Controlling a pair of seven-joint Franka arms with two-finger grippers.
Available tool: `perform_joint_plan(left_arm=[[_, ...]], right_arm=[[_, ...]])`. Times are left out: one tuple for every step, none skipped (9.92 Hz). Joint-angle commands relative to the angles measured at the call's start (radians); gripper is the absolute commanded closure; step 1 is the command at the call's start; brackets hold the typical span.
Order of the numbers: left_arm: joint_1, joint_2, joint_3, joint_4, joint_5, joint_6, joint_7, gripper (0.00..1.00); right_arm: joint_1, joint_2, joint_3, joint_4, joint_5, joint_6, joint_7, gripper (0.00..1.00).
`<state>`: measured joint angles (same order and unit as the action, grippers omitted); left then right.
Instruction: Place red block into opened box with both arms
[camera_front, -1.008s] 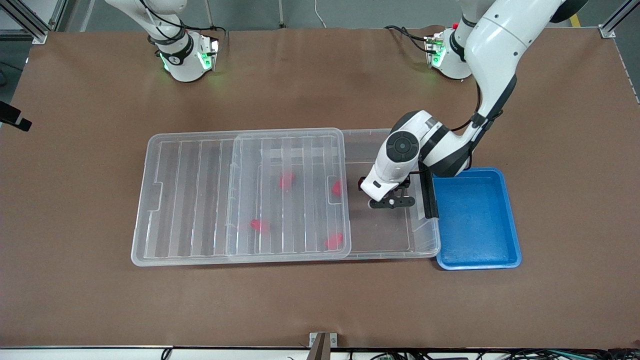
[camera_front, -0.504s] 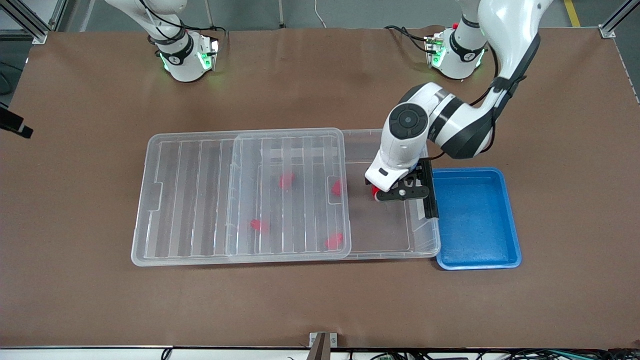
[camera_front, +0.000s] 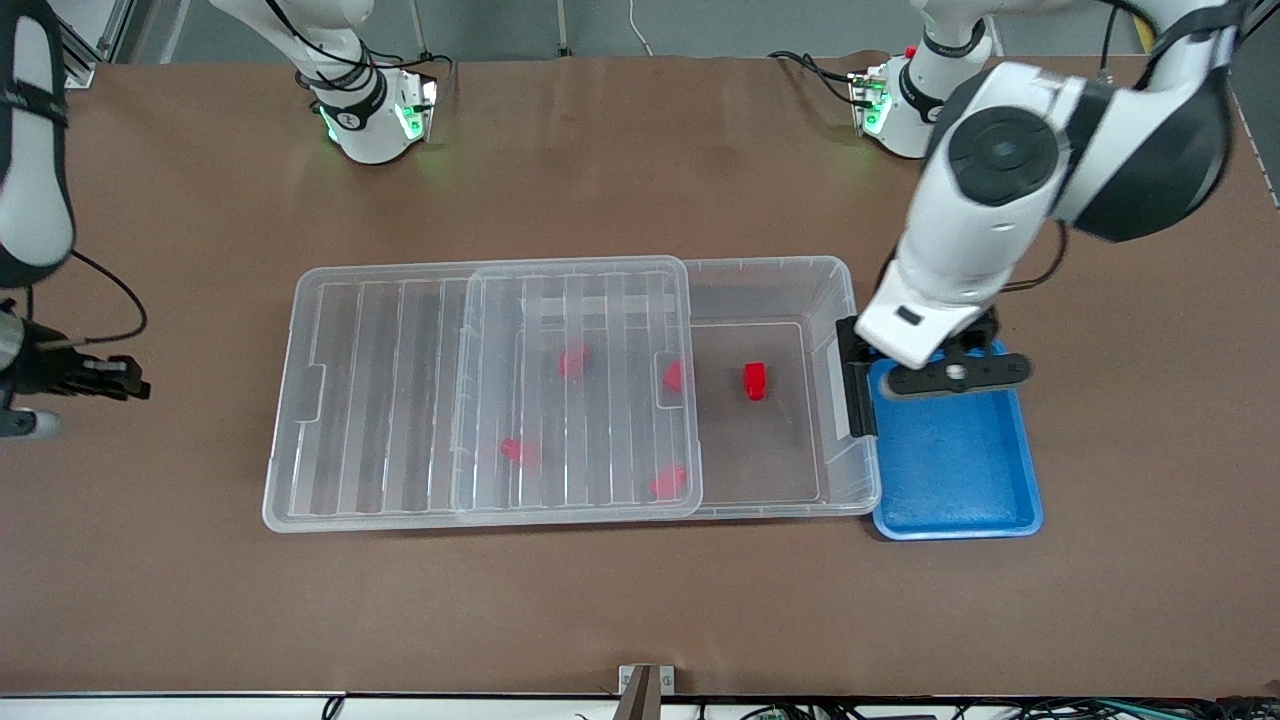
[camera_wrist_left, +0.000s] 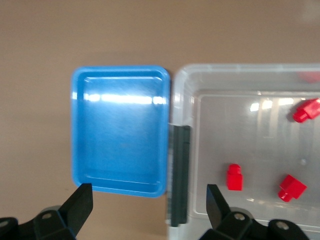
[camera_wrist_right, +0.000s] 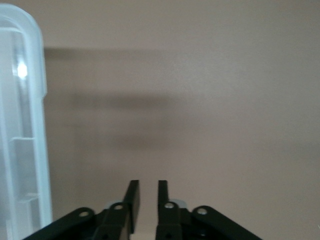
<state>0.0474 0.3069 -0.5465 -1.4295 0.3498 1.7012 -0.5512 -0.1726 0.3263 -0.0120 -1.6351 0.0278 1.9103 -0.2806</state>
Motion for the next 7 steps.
perform_joint_plan(left_arm=[[0.055,-0.032,-0.007,0.029,-0.018,-0.069,0.048,0.0],[0.078,-0.061,-0.007,0.032,-0.058,-0.089,0.053,0.0],[0.109,-0.09,-0.007,0.032,-0.098,-0.094,0.056,0.0],[0.152,-0.121,-0.006,0.032,-0.153,-0.097,0.123,0.0],[0.175,-0.168,0.009,0.024,-0.205,-0.097,0.236,0.0],[0.166,-0.196,0.073,0.017,-0.23,-0.107,0.311,0.0],[0.113,-0.239,0.167,-0.011,-0.283,-0.144,0.347,0.0]], right_arm=[[0.024,-0.009,0.01,-0.112,0.007,0.114,-0.019,1.0],[0.045,-0.001,0.018,-0.121,0.008,0.122,-0.014,1.0],[0.047,0.014,0.023,-0.121,0.008,0.124,-0.014,1.0],[0.047,0.028,0.044,-0.12,0.018,0.125,-0.014,1.0],[0.048,0.036,0.053,-0.121,0.038,0.125,-0.014,1.0],[0.047,0.042,0.062,-0.12,0.053,0.119,-0.009,1.0],[0.048,0.046,0.072,-0.12,0.075,0.116,0.007,1.0]])
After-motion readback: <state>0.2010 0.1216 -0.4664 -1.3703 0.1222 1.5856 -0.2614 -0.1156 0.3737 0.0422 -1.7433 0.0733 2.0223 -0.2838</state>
